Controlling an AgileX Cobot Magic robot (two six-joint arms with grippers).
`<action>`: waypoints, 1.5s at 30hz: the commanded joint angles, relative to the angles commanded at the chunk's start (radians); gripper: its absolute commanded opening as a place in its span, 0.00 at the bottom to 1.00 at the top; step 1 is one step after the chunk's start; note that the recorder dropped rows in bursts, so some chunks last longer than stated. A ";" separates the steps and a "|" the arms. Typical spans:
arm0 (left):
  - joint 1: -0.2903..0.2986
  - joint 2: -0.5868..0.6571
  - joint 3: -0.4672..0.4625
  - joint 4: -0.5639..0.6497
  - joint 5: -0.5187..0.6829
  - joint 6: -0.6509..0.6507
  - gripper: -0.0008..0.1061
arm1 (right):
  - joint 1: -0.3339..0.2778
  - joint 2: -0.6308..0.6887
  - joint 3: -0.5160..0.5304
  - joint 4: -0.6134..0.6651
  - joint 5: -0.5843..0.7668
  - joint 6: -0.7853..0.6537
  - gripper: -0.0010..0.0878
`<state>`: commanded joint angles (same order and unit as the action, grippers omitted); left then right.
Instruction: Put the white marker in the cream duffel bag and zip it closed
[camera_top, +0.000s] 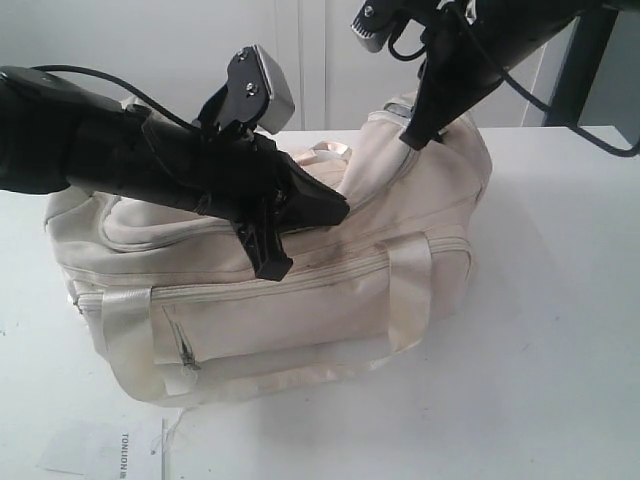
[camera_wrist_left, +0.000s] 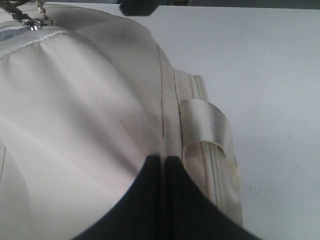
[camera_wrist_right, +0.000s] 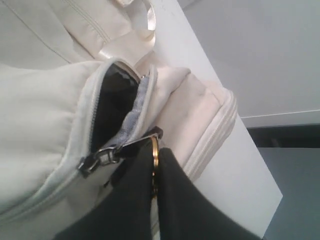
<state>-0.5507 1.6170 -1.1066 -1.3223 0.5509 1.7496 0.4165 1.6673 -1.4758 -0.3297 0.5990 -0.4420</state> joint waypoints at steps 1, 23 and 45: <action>0.000 0.000 0.000 0.000 0.000 0.000 0.01 | 0.000 0.005 0.000 -0.003 -0.016 0.000 0.01; 0.000 0.000 0.000 0.076 0.068 0.002 0.01 | -0.042 0.033 0.000 -0.021 0.001 0.000 0.01; 0.002 -0.076 0.000 0.155 0.012 -0.140 0.42 | -0.041 -0.057 -0.002 0.330 0.238 -0.138 0.01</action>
<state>-0.5489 1.5414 -1.1066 -1.1673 0.5633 1.6096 0.3760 1.6101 -1.4775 0.0000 0.8366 -0.5804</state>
